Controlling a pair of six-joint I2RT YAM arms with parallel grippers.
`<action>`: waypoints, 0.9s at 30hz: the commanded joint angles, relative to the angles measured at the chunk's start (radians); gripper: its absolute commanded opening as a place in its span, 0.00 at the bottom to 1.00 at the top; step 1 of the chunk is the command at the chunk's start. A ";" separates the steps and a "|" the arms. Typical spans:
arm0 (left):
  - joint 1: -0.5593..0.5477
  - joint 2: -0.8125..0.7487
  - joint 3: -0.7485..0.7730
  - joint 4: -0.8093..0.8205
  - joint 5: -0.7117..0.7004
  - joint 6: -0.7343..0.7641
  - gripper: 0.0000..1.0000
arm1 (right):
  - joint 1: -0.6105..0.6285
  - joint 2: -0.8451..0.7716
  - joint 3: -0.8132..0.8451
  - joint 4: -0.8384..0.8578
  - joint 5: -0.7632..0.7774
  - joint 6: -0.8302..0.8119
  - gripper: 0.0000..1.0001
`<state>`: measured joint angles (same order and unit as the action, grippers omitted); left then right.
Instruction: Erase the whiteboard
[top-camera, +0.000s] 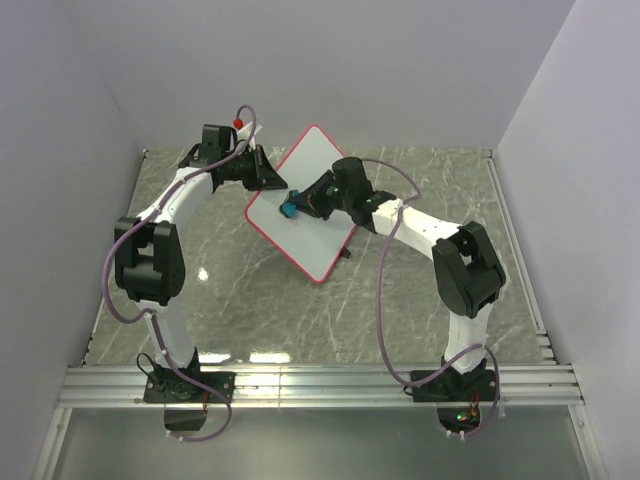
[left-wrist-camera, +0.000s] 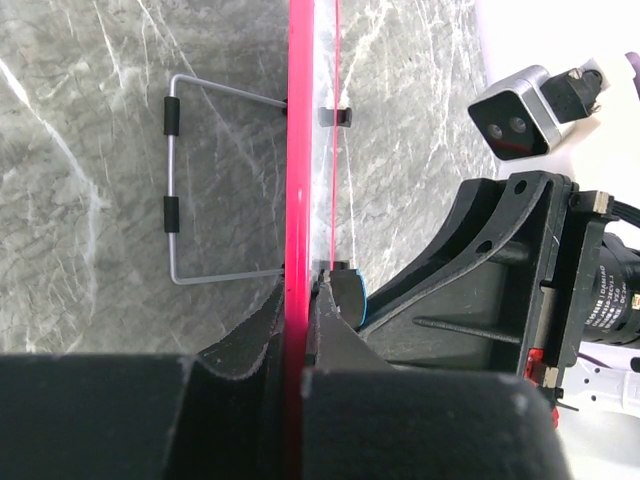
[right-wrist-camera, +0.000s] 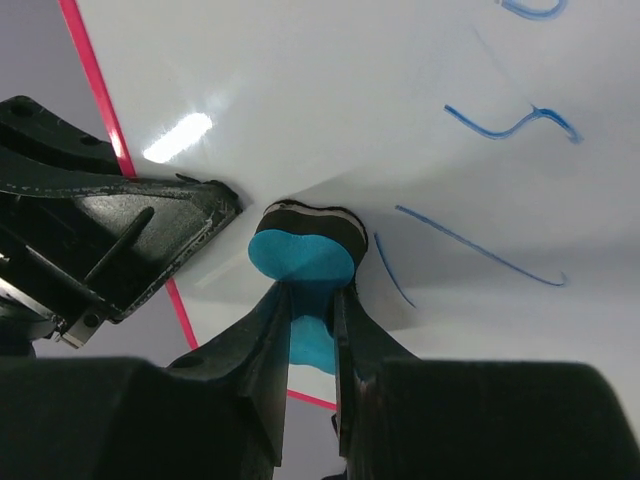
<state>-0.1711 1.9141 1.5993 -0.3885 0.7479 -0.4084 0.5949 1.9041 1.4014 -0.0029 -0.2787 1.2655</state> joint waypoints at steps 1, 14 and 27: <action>-0.051 0.034 0.014 -0.030 -0.163 0.106 0.00 | -0.030 0.056 -0.048 -0.149 0.001 -0.064 0.00; -0.071 -0.021 -0.019 -0.079 -0.186 0.108 0.00 | -0.306 0.288 0.374 -0.319 0.052 -0.161 0.00; -0.090 -0.041 -0.059 -0.038 -0.209 0.068 0.00 | -0.129 0.135 0.144 -0.178 -0.014 -0.068 0.00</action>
<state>-0.2111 1.8687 1.5700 -0.3767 0.6579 -0.4603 0.3141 2.1071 1.6485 -0.2001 -0.2253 1.1713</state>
